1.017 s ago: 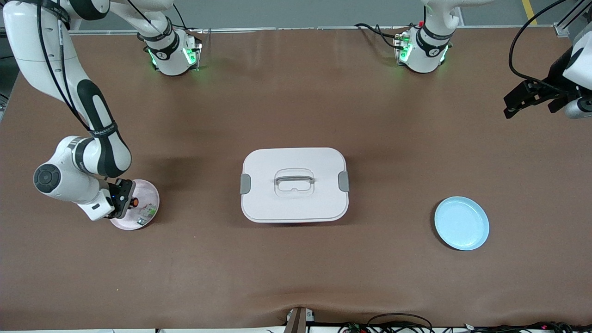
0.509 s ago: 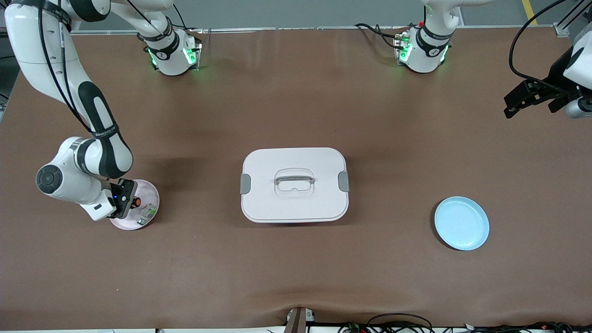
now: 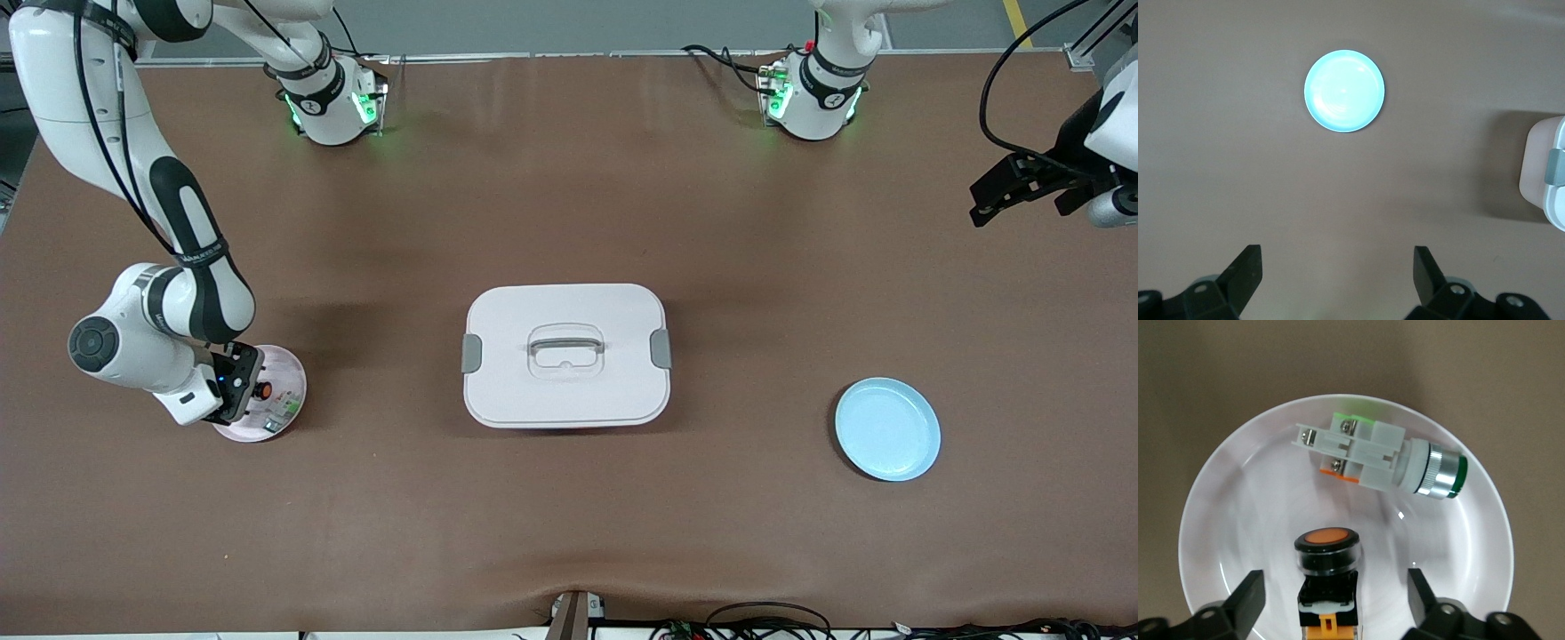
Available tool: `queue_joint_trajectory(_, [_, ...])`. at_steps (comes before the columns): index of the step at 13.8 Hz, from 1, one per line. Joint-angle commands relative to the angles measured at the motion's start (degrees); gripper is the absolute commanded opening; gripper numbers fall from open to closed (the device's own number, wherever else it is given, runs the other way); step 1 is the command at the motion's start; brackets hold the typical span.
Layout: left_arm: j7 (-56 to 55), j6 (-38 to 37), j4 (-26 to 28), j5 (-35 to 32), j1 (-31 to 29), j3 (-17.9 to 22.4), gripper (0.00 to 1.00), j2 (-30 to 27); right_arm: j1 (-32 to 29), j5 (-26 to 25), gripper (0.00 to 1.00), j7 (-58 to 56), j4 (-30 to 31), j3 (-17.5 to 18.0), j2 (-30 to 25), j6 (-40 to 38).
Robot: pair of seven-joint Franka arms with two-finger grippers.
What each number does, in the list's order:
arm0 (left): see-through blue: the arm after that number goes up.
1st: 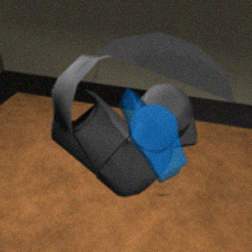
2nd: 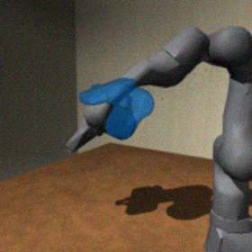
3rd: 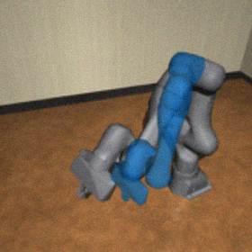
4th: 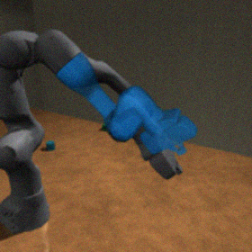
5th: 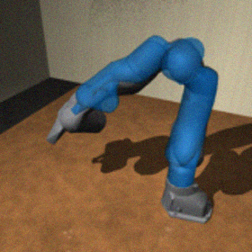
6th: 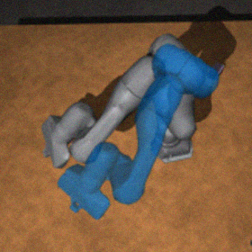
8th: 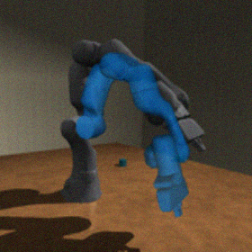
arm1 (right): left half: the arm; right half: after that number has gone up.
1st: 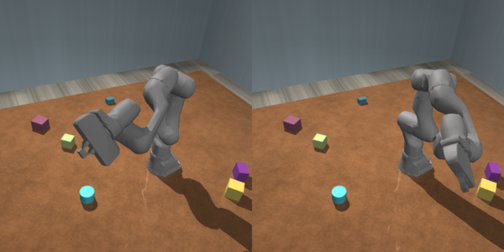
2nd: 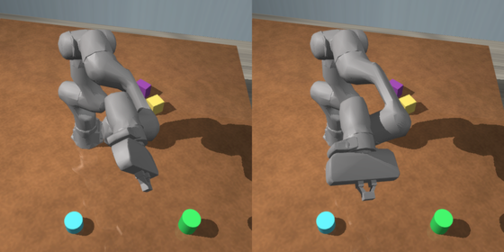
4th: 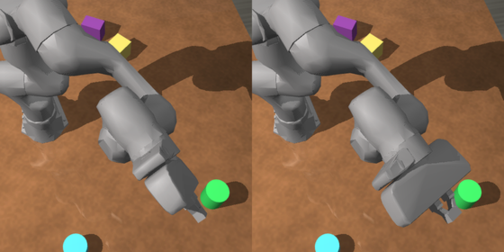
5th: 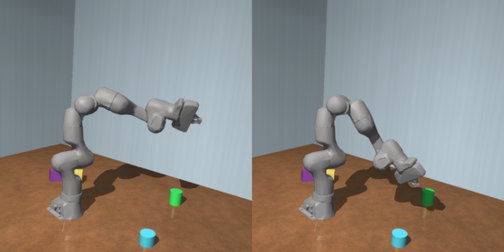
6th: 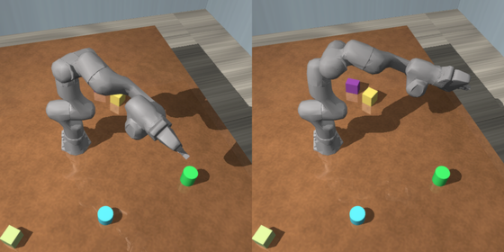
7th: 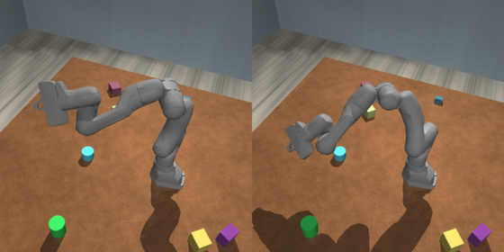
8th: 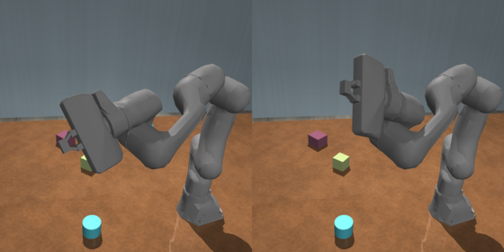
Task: Transfer orange switch to right arm and place
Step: 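Lower the switch onto the pink plate with the right gripper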
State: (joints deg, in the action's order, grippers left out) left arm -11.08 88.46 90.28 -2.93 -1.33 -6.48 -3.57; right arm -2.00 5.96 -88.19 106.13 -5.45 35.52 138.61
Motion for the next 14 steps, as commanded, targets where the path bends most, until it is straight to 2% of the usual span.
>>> queue_joint_trajectory(1, [0.4,-0.9,-0.5,0.9,-1.9,0.1,1.00,-0.3,-1.0,0.9,1.00,-0.5,-0.7,0.8,-0.6,-1.0])
queue_joint_trajectory(3, [1.2,-1.1,-0.8,0.9,-2.2,0.1,1.00,-0.7,-1.0,0.9,1.00,-0.3,-1.0,0.8,-1.2,-2.7])
queue_joint_trajectory(6, [1.2,-1.2,-1.0,0.9,-2.2,0.1,1.00,-0.8,-0.9,0.9,1.00,4.9,-4.2,0.8,-2.4,-10.3])
queue_joint_trajectory(8, [1.0,-2.5,-0.8,1.0,-2.2,0.1,1.00,-0.8,-0.9,0.9,1.00,6.9,-4.8,0.8,-2.5,-11.6])
queue_joint_trajectory(12, [0.5,-3.1,-0.9,1.0,-2.3,0.1,1.00,-0.9,-0.7,1.6,1.00,19.6,-5.2,0.8,-3.4,-17.9])
queue_joint_trajectory(14, [0.5,-3.3,-1.1,1.0,-2.3,0.2,1.00,-1.2,-0.4,1.5,1.00,29.5,-4.7,0.7,-4.7,-21.3])
